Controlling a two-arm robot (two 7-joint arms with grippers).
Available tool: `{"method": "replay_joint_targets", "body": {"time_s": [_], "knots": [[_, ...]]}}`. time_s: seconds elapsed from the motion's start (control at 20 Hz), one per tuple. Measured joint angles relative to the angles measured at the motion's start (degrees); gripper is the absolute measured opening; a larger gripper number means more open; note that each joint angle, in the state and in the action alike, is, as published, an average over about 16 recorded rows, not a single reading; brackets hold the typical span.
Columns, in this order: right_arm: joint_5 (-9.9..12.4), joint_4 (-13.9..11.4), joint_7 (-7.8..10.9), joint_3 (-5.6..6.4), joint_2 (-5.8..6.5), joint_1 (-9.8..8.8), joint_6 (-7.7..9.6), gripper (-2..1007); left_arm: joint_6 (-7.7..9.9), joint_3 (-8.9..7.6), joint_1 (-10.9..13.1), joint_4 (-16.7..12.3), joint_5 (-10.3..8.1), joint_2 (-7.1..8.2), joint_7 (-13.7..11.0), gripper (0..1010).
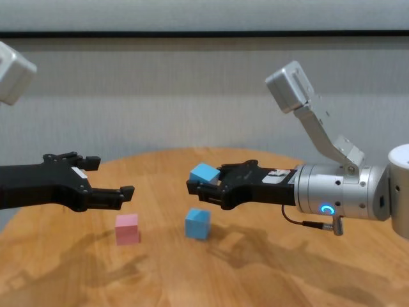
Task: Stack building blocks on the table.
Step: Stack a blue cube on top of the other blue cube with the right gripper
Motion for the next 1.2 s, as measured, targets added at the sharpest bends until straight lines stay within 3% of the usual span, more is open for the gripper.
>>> {"method": "replay_joint_targets", "body": {"time_s": [0.55,1.2], "knots": [[-1.7,3.5,-0.11,0.33,-1.26,1.22,0.29,369,0.0,0.0,0.0,0.0,0.0,0.0,0.0,1000],[-3.7,11.2,-0.28,1.37,-3.83,4.31,-2.55,370,0.0,0.0,0.0,0.0,0.0,0.0,0.0,1000]]}}
